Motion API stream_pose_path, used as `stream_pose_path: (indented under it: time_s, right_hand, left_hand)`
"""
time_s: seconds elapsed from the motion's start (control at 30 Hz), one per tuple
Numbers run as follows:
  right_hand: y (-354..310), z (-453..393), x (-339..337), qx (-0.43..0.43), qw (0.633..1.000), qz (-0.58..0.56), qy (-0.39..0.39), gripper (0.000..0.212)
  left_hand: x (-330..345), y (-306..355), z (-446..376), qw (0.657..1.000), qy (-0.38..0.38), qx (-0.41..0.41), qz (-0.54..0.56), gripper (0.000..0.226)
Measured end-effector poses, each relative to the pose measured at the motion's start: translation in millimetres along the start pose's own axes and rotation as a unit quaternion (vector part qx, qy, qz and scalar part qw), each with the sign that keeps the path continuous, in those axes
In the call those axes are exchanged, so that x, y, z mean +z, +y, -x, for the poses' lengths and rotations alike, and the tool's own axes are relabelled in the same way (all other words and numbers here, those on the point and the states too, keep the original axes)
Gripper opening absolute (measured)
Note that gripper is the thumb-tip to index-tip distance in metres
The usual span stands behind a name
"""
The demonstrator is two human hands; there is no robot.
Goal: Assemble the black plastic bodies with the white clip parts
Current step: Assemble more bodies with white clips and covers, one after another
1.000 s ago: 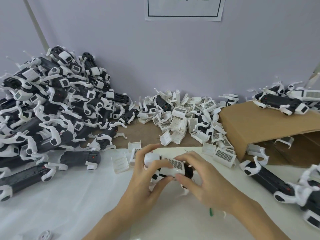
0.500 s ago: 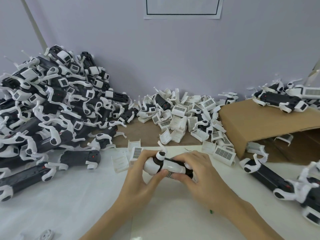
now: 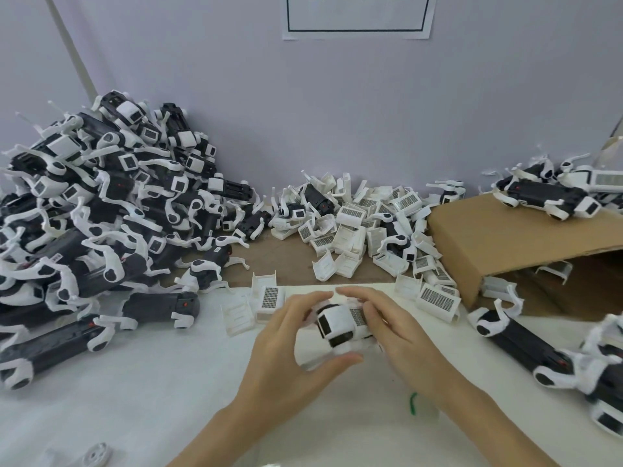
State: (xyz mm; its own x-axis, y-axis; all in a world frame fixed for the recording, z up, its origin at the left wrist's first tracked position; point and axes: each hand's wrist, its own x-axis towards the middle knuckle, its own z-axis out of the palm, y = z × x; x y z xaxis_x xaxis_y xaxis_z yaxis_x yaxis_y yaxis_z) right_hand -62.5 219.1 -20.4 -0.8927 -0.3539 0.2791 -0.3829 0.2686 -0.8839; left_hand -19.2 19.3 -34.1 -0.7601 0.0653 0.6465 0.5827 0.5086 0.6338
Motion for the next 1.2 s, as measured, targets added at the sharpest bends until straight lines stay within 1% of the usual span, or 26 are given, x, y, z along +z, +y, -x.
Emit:
stream_pose_path:
  time_s: [0.07,0.13,0.23,0.33,0.4,0.47,0.5,0.53,0.57,0.6,0.63,0.67,0.7,0.73,0.77,0.8,0.83,0.87,0.93,1.0,1.07,1.13,1.17,1.2]
  right_hand:
    - [-3,0,6,0.039,0.997,-0.07,-0.001,0.037]
    - [-7,2,13,0.056,0.99,-0.128,-0.033,0.036]
    - [-9,4,22,0.04,0.993,-0.111,-0.027,0.032]
    - [-9,5,23,0.049,0.993,-0.105,0.0,0.031]
    - [-10,5,22,0.053,0.994,-0.087,0.029,0.031]
    - [-12,4,21,0.054,0.994,-0.068,0.068,0.035]
    - [-12,4,20,0.056,0.993,-0.07,0.082,0.037]
    - [-12,4,18,0.061,0.992,-0.075,0.084,0.039]
    - [-12,4,17,0.068,0.992,-0.084,0.072,0.041]
    - [-13,4,15,0.073,0.991,-0.103,0.046,0.042]
    - [-13,3,16,0.079,0.988,-0.134,0.016,0.042]
    - [-13,3,17,0.085,0.982,-0.167,-0.006,0.041]
    - [-14,4,17,0.085,0.979,-0.183,-0.012,0.039]
    - [-15,4,18,0.082,0.98,-0.182,-0.003,0.038]
    - [-14,5,17,0.078,0.983,-0.165,0.013,0.038]
    - [-13,5,17,0.07,0.988,-0.137,0.025,0.038]
    - [-13,5,16,0.058,0.992,-0.106,0.029,0.036]
    - [-13,5,15,0.048,0.995,-0.082,0.027,0.033]
    - [-17,4,11,0.046,0.996,-0.068,0.018,0.027]
    - [-23,2,4,0.061,0.996,-0.07,0.007,0.028]
    - [-28,-1,-9,0.083,0.994,-0.07,-0.019,0.03]
    - [-35,-12,-29,0.135,0.983,-0.113,-0.041,0.032]
    - [-38,-21,-44,0.158,0.974,-0.155,-0.04,0.034]
    - [-40,-31,-61,0.162,0.963,-0.215,-0.029,0.034]
  left_hand:
    - [5,4,-3,0.999,0.053,-0.006,-0.011,0.064]
    - [7,6,-5,0.996,0.082,-0.025,-0.007,0.061]
    - [8,8,-4,0.995,0.078,-0.048,0.025,0.056]
    - [6,9,-4,0.993,0.07,-0.065,0.073,0.034]
    - [4,11,-6,0.981,0.067,-0.111,0.145,0.022]
    - [0,9,-9,0.951,0.075,-0.168,0.247,0.027]
    - [-2,8,-12,0.926,0.088,-0.206,0.305,0.03]
    - [-4,8,-14,0.89,0.097,-0.251,0.368,0.035]
    - [-5,7,-16,0.853,0.101,-0.289,0.423,0.038]
    - [-5,5,-17,0.824,0.102,-0.312,0.462,0.043]
    - [-5,3,-17,0.812,0.104,-0.323,0.476,0.047]
    - [-4,2,-17,0.81,0.108,-0.325,0.477,0.05]
    - [-3,1,-16,0.821,0.112,-0.323,0.457,0.054]
    - [-2,0,-15,0.846,0.109,-0.314,0.417,0.058]
    - [-2,-2,-14,0.878,0.097,-0.298,0.363,0.058]
    - [-3,-2,-13,0.904,0.083,-0.278,0.315,0.053]
    - [-3,-2,-12,0.92,0.071,-0.26,0.286,0.052]
    - [-3,-2,-10,0.927,0.063,-0.246,0.277,0.053]
    - [-3,-2,-9,0.929,0.056,-0.233,0.282,0.054]
    - [-4,-3,-9,0.928,0.045,-0.228,0.29,0.046]
    - [-4,-2,-11,0.929,0.037,-0.234,0.285,0.035]
    - [-3,-1,-9,0.942,0.043,-0.217,0.253,0.041]
    - [-3,-1,-7,0.953,0.052,-0.196,0.225,0.046]
    - [-3,-1,-5,0.963,0.059,-0.172,0.2,0.047]
